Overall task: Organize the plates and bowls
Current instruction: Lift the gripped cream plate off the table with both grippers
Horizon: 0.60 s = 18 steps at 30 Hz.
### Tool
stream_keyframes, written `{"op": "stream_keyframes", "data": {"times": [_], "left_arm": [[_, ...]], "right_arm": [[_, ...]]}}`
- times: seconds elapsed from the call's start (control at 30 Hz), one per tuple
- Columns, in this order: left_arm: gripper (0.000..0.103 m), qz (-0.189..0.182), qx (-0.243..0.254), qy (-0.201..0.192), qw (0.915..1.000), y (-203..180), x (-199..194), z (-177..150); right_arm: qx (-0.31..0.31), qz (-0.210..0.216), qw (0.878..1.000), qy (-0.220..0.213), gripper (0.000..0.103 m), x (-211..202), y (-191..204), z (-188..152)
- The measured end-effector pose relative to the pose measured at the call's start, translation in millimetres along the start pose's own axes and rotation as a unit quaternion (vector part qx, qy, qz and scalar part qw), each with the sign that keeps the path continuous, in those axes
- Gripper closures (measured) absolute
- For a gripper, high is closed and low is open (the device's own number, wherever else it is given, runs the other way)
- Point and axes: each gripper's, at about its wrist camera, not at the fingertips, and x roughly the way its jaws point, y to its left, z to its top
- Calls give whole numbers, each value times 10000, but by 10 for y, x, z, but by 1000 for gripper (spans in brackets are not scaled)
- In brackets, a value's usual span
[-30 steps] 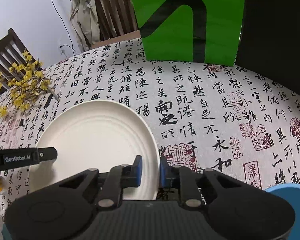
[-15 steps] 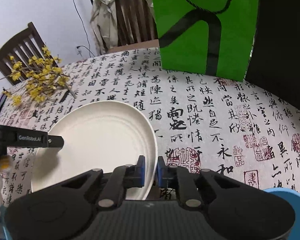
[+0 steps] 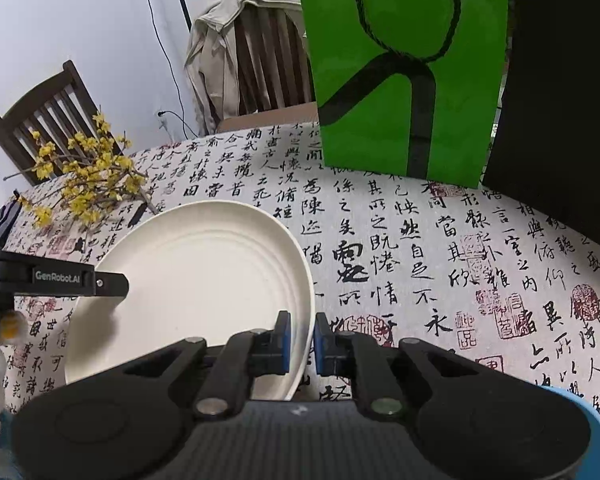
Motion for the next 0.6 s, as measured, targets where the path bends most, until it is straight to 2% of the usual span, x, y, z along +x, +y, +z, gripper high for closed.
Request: {"op": "stream_keyframes", "data": {"times": [0.6], "left_arm": [[78,-34,36,-420,9991,2,-407,64]], "right_arm": [[-35,26,9991,-417,92,-353,112,63]]}}
